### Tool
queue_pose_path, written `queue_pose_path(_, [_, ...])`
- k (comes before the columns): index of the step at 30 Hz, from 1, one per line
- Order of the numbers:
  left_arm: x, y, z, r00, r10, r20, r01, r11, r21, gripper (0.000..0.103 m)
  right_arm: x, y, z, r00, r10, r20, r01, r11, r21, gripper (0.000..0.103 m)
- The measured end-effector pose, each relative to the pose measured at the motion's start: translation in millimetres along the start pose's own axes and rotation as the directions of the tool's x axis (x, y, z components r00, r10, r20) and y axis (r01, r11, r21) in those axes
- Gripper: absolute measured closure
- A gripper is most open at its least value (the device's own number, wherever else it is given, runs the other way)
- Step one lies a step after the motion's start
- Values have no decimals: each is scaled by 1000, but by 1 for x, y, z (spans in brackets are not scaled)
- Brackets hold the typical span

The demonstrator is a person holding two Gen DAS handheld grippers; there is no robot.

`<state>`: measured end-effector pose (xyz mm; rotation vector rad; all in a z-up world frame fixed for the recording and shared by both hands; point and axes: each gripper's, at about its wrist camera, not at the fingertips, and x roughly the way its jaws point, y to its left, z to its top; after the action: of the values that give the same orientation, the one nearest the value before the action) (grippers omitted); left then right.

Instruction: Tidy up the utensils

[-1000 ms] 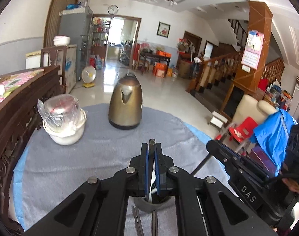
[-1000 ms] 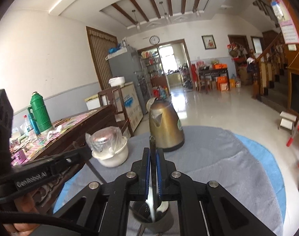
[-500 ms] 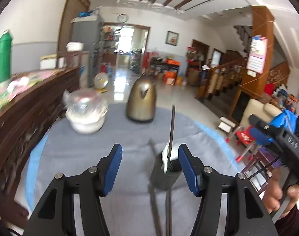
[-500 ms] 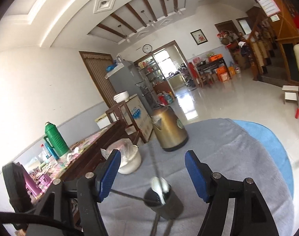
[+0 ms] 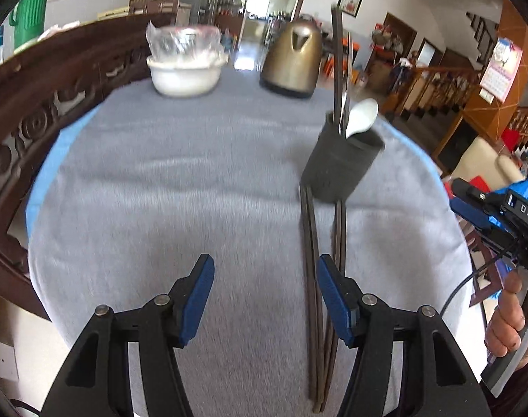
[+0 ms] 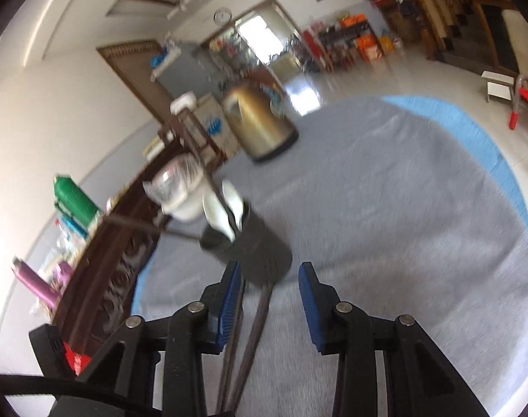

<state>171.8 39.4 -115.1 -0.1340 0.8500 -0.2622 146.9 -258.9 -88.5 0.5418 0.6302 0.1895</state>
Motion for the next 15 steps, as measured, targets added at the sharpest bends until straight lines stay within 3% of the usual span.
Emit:
queue_pose_path(7, [11, 0, -25, 999, 27, -32, -26, 999, 34, 41, 35, 9, -35, 994, 15, -109, -19, 999, -35, 66])
queue_pose_path(15, [16, 7, -32, 999, 14, -52, -14, 1000, 2, 41, 70, 24, -56, 977, -37, -212, 18, 995, -94, 66])
